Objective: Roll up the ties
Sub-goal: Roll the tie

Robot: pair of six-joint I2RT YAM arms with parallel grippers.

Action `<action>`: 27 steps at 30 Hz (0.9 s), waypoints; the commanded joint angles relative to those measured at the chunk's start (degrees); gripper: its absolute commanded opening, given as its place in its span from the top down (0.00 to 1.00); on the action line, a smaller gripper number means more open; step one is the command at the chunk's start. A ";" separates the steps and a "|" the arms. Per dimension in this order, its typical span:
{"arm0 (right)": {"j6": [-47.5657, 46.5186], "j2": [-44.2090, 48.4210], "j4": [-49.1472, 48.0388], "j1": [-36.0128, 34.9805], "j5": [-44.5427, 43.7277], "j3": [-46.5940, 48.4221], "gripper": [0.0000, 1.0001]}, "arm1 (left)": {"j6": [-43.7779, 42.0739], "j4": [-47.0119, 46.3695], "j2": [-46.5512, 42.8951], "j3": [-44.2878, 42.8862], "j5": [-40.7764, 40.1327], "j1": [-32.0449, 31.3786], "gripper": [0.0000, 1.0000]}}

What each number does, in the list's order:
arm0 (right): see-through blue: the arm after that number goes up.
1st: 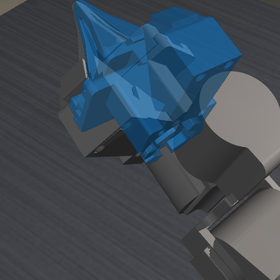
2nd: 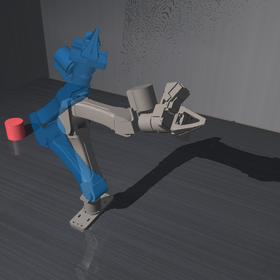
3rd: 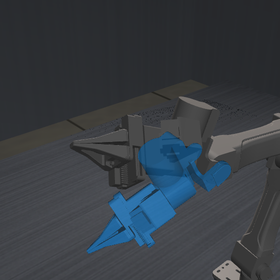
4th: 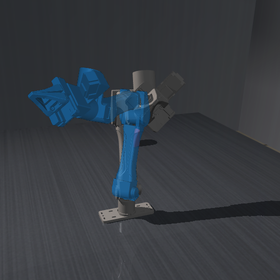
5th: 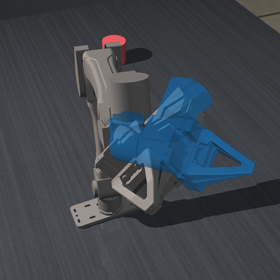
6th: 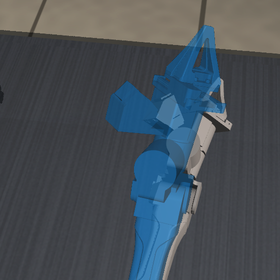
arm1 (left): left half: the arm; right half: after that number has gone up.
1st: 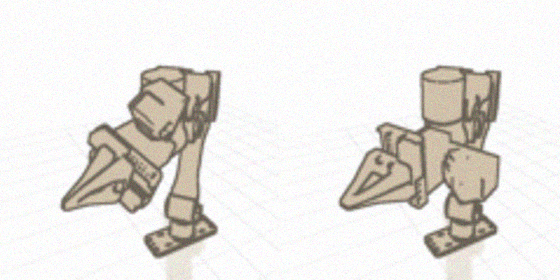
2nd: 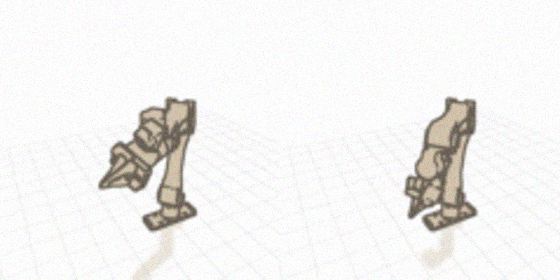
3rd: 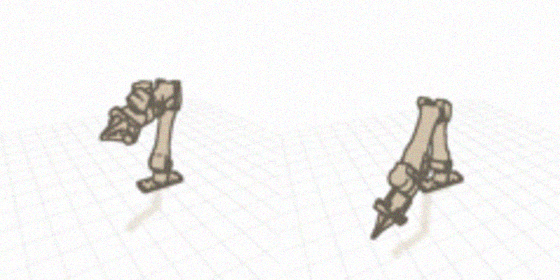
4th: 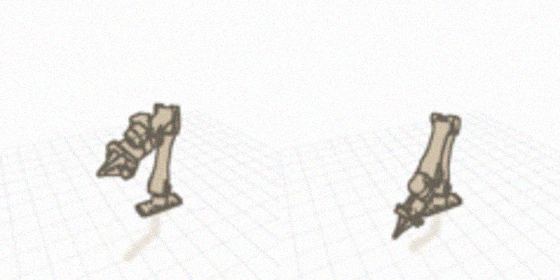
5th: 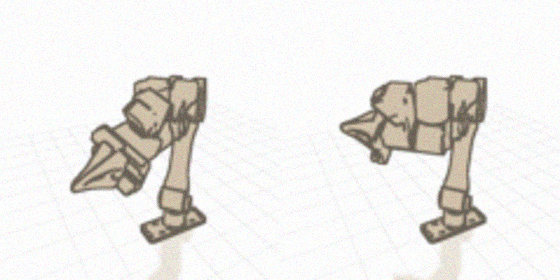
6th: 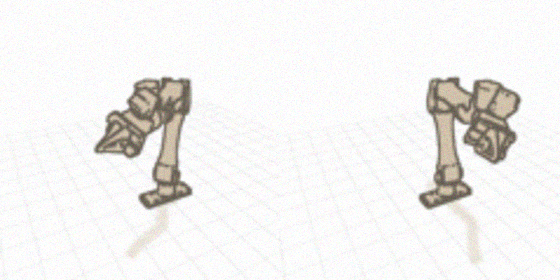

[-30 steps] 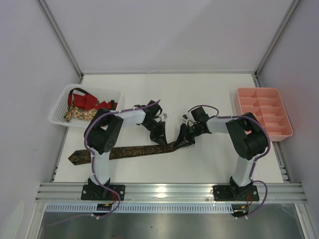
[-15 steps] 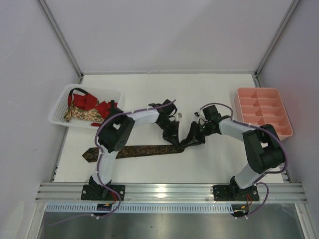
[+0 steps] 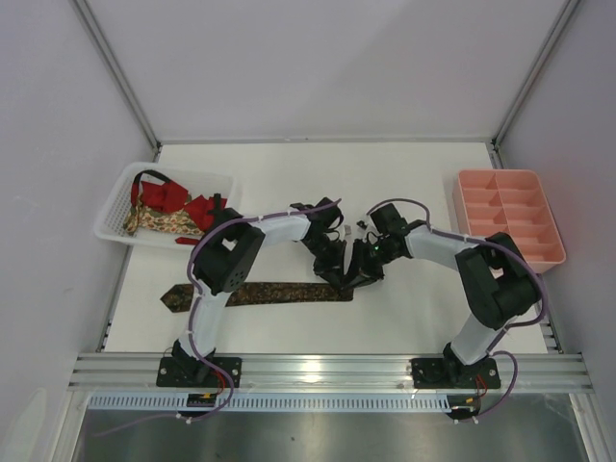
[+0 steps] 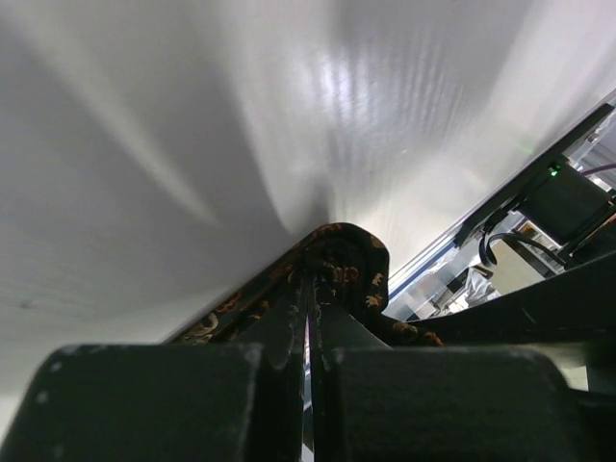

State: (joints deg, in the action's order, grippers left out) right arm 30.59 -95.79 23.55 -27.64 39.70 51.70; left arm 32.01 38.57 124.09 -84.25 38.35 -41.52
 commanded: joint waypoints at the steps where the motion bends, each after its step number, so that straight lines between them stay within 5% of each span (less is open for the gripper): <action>1: 1.93 -2.38 -1.40 -2.68 0.20 3.31 1.00 | -0.45 -1.65 -2.54 1.72 -0.64 -0.50 0.99; 13: 3.60 -7.31 -0.87 -6.37 -1.65 7.18 1.00 | -4.32 0.02 -6.14 6.64 -4.51 1.26 1.00; 27: 4.30 -2.04 -1.84 -4.09 -2.26 3.94 1.00 | -4.68 0.55 -8.70 7.78 -4.42 1.26 1.00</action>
State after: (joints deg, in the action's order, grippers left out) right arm 34.52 -100.22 24.05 -32.49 38.83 56.84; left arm 28.86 39.40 117.95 -76.79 34.26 -39.70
